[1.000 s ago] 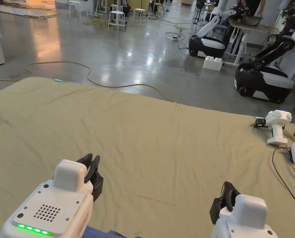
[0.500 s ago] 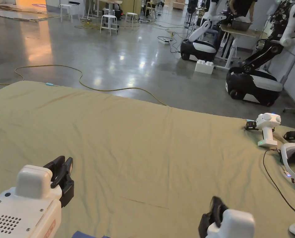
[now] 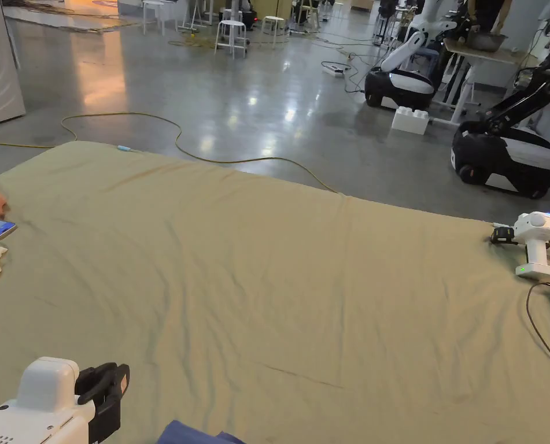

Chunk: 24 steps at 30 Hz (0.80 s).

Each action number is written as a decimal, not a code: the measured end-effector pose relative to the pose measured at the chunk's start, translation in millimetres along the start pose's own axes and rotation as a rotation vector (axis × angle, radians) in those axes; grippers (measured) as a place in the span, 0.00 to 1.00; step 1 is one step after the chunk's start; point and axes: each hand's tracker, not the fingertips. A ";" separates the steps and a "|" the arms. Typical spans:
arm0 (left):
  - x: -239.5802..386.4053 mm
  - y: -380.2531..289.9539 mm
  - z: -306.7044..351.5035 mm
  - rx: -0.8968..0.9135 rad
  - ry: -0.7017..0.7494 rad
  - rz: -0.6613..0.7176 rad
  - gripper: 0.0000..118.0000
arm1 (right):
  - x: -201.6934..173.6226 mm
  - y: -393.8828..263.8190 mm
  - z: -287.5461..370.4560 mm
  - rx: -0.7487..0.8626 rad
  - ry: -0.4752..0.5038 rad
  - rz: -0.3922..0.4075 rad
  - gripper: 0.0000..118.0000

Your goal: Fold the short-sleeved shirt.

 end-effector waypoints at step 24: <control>-69.8 -86.9 -130.5 -0.759 -0.795 0.666 0.64 | 18.6 -10.5 -2.4 -0.037 0.056 -0.020 0.00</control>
